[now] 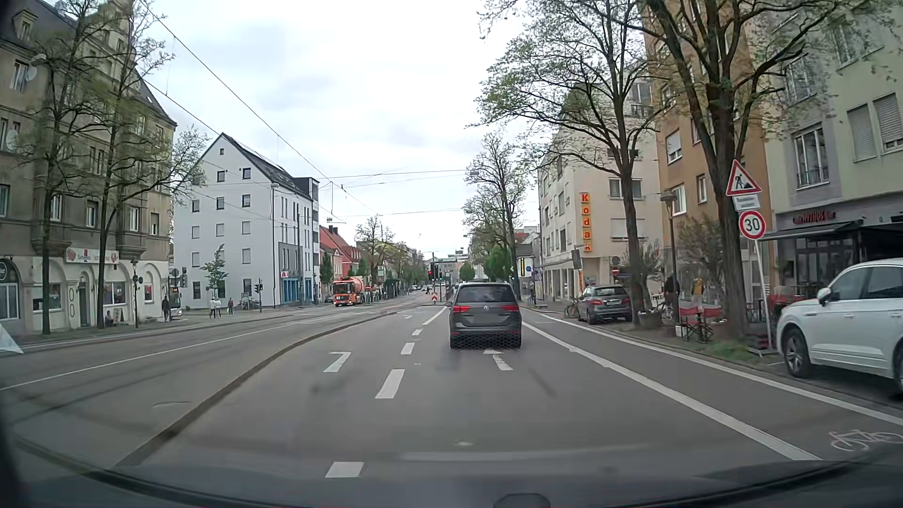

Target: Follow the waypoints while adhering to traffic rules and regulations

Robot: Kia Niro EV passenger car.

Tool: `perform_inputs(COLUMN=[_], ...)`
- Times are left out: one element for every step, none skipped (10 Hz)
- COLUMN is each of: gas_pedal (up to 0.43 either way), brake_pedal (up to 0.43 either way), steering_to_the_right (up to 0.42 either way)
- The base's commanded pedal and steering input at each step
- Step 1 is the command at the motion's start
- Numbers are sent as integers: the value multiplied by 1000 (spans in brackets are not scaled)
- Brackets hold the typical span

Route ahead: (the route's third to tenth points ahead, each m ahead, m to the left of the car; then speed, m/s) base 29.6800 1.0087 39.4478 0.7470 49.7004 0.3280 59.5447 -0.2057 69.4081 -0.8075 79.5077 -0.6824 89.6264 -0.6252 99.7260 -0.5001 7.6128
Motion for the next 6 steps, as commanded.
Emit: perform_inputs(gas_pedal=[240,240,240,228,228,220], brake_pedal=[0,0,0,0,0,0], steering_to_the_right=[-21,-21,-20,-18,-14,-9])
